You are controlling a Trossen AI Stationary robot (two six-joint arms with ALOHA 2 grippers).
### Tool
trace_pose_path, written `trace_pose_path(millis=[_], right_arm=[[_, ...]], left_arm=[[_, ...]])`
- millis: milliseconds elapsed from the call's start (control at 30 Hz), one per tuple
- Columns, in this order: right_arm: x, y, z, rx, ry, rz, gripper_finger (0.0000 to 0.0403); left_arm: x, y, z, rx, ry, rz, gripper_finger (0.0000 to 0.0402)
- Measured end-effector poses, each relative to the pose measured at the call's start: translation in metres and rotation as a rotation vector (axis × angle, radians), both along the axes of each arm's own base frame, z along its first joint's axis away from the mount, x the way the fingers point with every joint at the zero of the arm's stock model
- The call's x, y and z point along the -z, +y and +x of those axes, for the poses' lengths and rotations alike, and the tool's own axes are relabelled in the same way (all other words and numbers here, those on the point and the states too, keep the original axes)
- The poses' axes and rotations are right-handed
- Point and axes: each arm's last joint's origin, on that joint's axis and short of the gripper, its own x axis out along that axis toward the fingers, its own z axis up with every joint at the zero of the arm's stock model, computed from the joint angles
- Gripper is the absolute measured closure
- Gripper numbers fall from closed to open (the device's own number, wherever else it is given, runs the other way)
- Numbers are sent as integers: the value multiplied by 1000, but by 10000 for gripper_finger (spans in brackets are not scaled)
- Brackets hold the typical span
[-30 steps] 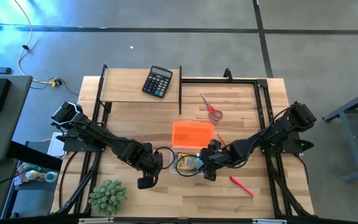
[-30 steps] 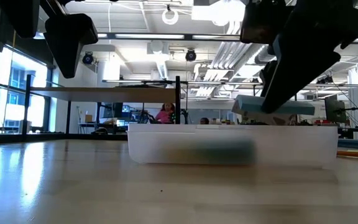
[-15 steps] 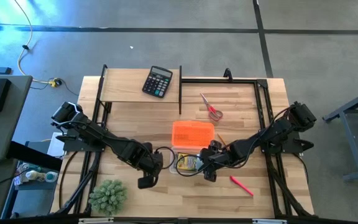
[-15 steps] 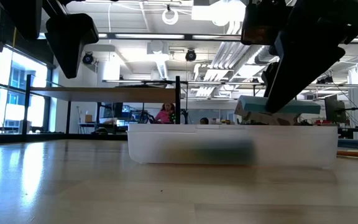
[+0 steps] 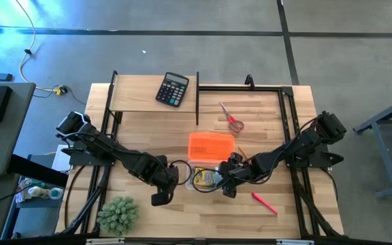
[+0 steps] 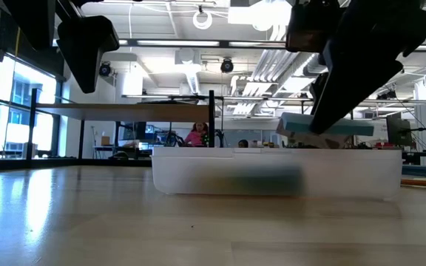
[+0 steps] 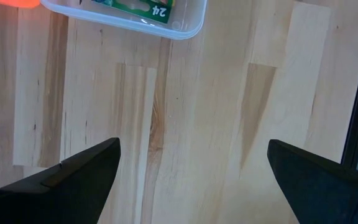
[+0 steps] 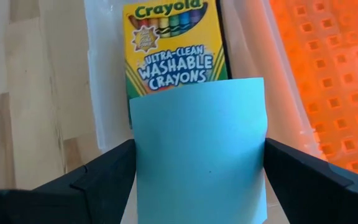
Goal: Pack school essentials
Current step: Put the blue sticky notes into the supply box
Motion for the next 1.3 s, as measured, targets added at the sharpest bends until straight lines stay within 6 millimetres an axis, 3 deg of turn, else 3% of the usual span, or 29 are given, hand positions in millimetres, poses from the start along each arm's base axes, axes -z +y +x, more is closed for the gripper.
trace_pose_path(millis=[1300], right_arm=[[-2,2,2,-38,-14,35,76]], left_arm=[[0,0,0,1,0,0,7]])
